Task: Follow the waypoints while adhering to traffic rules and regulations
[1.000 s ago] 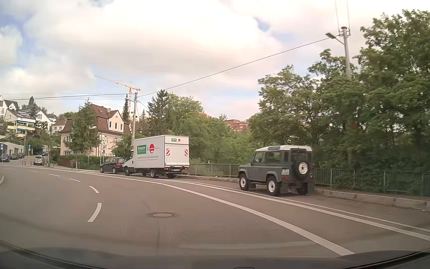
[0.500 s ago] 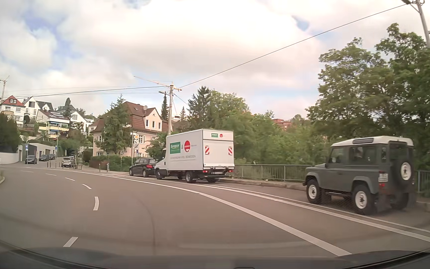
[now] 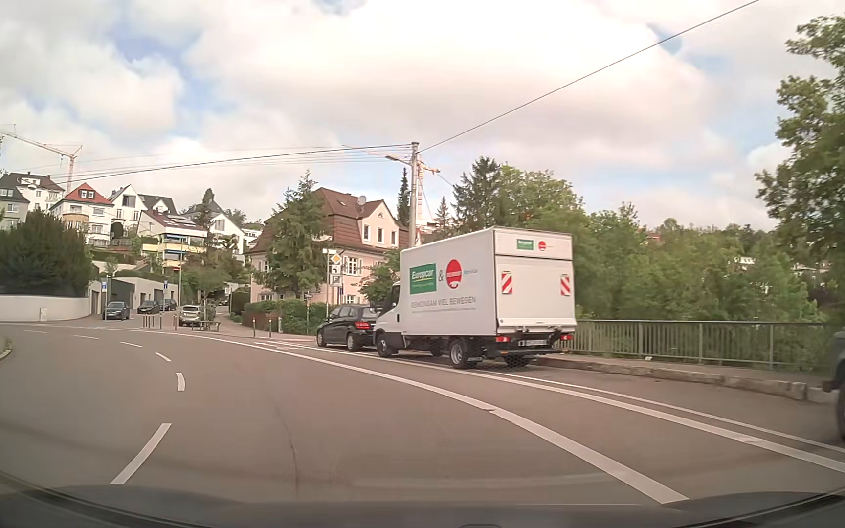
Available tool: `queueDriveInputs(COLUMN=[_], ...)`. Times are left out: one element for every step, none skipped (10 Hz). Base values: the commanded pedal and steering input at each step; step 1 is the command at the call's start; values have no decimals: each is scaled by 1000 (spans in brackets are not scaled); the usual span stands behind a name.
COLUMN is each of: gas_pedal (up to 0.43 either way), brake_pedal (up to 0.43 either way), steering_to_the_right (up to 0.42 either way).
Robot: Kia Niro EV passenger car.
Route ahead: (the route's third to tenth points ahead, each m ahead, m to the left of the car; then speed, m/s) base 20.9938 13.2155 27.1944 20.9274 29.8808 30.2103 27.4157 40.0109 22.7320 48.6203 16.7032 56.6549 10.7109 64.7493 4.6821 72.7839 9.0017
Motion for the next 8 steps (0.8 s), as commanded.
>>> queueDriveInputs(gas_pedal=[87, 87, 87, 87, 87, 87, 87, 87], brake_pedal=[0, 0, 0, 0, 0, 0, 0, 0], steering_to_the_right=[-159, -162, -162, -163, -163, -162, -160, -155])
